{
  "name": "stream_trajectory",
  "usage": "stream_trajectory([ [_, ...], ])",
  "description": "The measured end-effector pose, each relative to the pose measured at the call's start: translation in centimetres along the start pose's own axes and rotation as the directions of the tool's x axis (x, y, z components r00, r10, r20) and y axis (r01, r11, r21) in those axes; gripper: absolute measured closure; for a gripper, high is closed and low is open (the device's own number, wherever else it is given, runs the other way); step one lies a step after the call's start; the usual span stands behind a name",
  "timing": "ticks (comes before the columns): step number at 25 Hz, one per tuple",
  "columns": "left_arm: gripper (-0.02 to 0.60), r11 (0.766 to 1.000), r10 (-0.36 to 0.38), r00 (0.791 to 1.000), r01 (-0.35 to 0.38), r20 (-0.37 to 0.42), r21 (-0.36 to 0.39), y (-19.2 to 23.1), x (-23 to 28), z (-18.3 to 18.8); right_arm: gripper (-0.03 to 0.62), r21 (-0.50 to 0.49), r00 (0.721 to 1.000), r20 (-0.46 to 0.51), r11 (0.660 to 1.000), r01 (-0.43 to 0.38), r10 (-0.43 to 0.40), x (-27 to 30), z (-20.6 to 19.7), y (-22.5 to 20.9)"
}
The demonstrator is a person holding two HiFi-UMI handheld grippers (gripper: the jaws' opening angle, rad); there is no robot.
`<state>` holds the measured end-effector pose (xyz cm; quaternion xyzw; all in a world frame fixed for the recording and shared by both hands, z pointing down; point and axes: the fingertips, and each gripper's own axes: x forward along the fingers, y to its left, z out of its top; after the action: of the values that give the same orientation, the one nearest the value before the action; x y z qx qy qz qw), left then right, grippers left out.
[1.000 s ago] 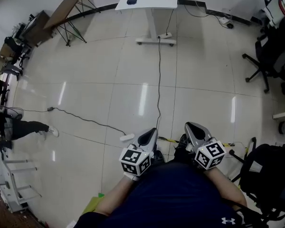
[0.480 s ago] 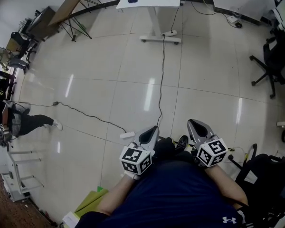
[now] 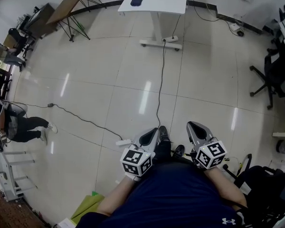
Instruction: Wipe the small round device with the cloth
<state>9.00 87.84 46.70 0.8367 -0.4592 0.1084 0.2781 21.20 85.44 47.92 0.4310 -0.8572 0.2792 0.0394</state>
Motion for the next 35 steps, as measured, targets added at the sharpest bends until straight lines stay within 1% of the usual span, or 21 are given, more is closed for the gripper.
stream_trajectory([
  [8, 0.58, 0.999, -0.01, 0.998, 0.013, 0.067, -0.044, 6.4, 4.3, 5.5, 0.582, -0.061, 1.0, -0.014, 0.998, 0.012, -0.013, 7.7, 5.6, -1.1],
  [10, 0.58, 0.999, -0.015, 0.998, 0.019, 0.066, -0.05, 7.4, 5.2, 6.3, 0.582, -0.068, 1.0, -0.011, 0.998, 0.015, -0.016, 9.0, 6.6, -1.1],
  [12, 0.58, 0.998, -0.019, 0.996, 0.024, 0.088, -0.05, 8.1, 5.5, 7.5, 0.582, -0.077, 1.0, -0.01, 0.997, 0.02, -0.02, 10.2, 7.4, -1.2],
  [15, 0.58, 0.999, -0.006, 0.992, 0.012, 0.129, -0.039, 9.6, 6.1, 9.4, 0.582, -0.08, 1.0, -0.003, 0.996, 0.028, -0.028, 12.3, 8.6, -1.7],
  [17, 0.579, 0.999, 0.012, 0.99, -0.006, 0.138, -0.045, 10.9, 6.6, 10.1, 0.582, -0.091, 1.0, 0.0, 0.996, 0.023, -0.023, 13.7, 9.4, -1.9],
  [20, 0.567, 0.998, 0.042, 0.989, -0.034, 0.139, -0.057, 12.5, 7.9, 10.9, 0.582, -0.115, 1.0, 0.004, 0.993, 0.004, -0.003, 16.0, 10.5, -2.7],
  [22, 0.555, 0.997, 0.058, 0.988, -0.051, 0.141, -0.056, 13.4, 8.9, 11.8, 0.582, -0.111, 1.0, 0.013, 0.994, -0.013, 0.015, 17.8, 11.3, -3.4],
  [26, 0.53, 0.995, 0.09, 0.987, -0.084, 0.13, -0.046, 15.2, 11.4, 14.0, 0.582, -0.075, 0.995, 0.028, 0.993, -0.095, 0.097, 21.8, 13.4, -4.2],
  [30, 0.518, 0.994, 0.108, 0.985, -0.105, 0.132, -0.025, 16.5, 14.4, 17.3, 0.582, -0.087, 0.986, 0.028, 0.983, -0.161, 0.164, 25.0, 15.9, -5.2],
  [35, 0.518, 0.992, 0.128, 0.982, -0.128, 0.142, -0.005, 17.1, 18.1, 21.3, 0.582, -0.079, 0.978, 0.039, 0.977, -0.199, 0.203, 27.6, 18.8, -7.5],
])
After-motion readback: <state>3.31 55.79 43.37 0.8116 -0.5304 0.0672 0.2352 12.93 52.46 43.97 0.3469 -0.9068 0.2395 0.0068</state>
